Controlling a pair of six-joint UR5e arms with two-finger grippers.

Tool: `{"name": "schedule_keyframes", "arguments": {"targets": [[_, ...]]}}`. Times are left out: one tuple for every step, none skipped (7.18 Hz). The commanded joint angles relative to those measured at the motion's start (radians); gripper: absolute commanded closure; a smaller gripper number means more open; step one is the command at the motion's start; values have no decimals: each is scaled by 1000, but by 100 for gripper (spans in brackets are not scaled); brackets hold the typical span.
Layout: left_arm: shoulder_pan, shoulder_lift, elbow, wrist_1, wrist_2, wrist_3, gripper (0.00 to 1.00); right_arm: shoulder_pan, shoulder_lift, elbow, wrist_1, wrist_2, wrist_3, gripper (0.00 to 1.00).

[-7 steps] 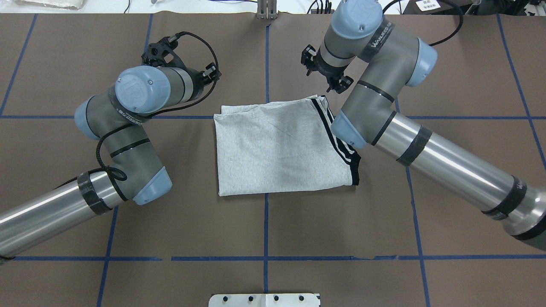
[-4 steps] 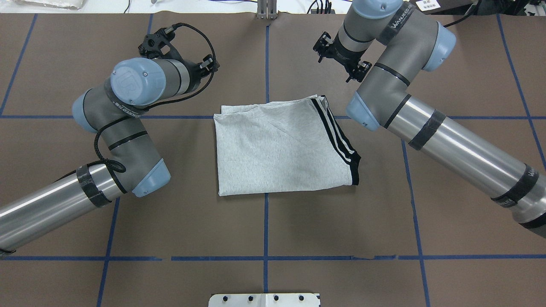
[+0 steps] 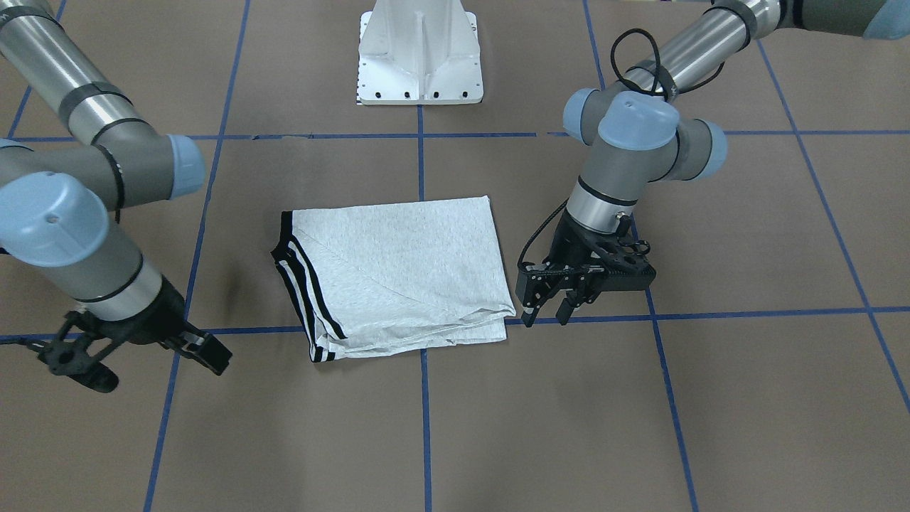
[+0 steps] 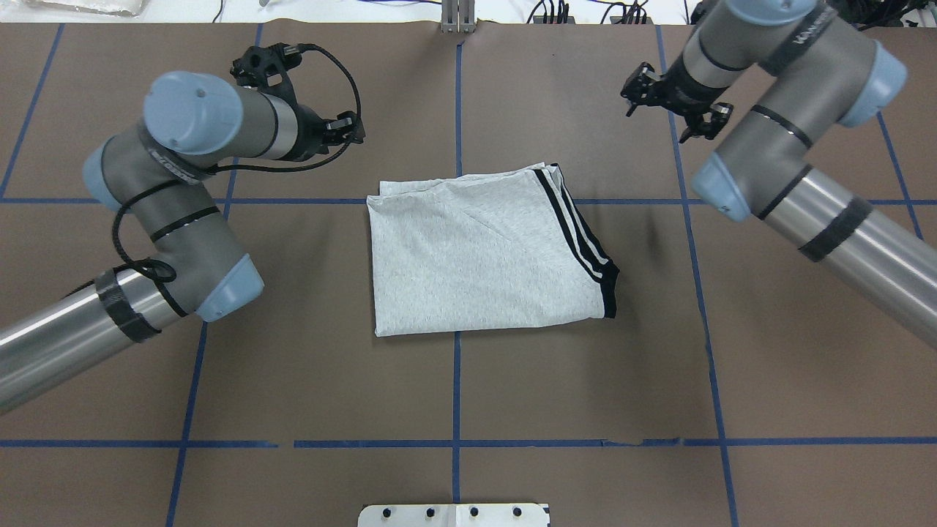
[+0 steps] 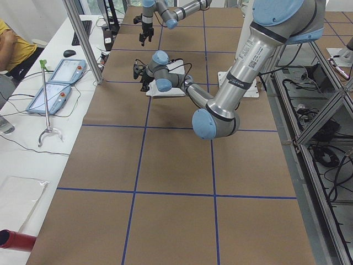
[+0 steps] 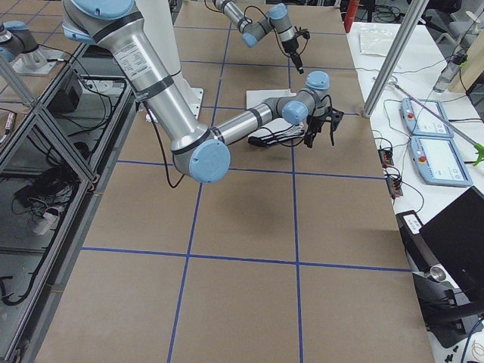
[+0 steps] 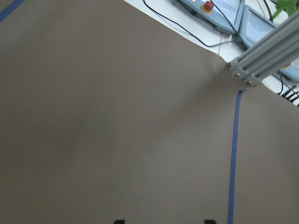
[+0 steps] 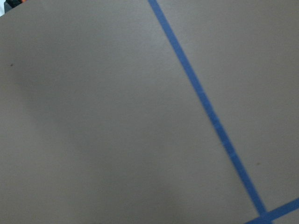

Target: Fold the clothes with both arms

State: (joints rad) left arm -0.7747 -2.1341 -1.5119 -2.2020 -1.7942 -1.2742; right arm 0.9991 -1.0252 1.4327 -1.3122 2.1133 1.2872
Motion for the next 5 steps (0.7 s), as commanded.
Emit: {"name": "schedule_keyframes", "arguments": {"targets": [[-124, 183, -158, 2, -231, 284, 33, 138, -171, 73, -7, 97, -293, 0], [-180, 265, -210, 2, -284, 385, 22, 230, -235, 66, -13, 155, -472, 0], [-230, 316, -240, 2, -347, 468, 0, 309, -303, 48, -18, 177, -665, 0], [-309, 374, -255, 8, -413, 577, 0, 381, -317, 14, -91, 177, -859, 0], [-392, 444, -286, 54, -439, 699, 0, 442, -320, -3, -181, 171, -1040, 0]]}}
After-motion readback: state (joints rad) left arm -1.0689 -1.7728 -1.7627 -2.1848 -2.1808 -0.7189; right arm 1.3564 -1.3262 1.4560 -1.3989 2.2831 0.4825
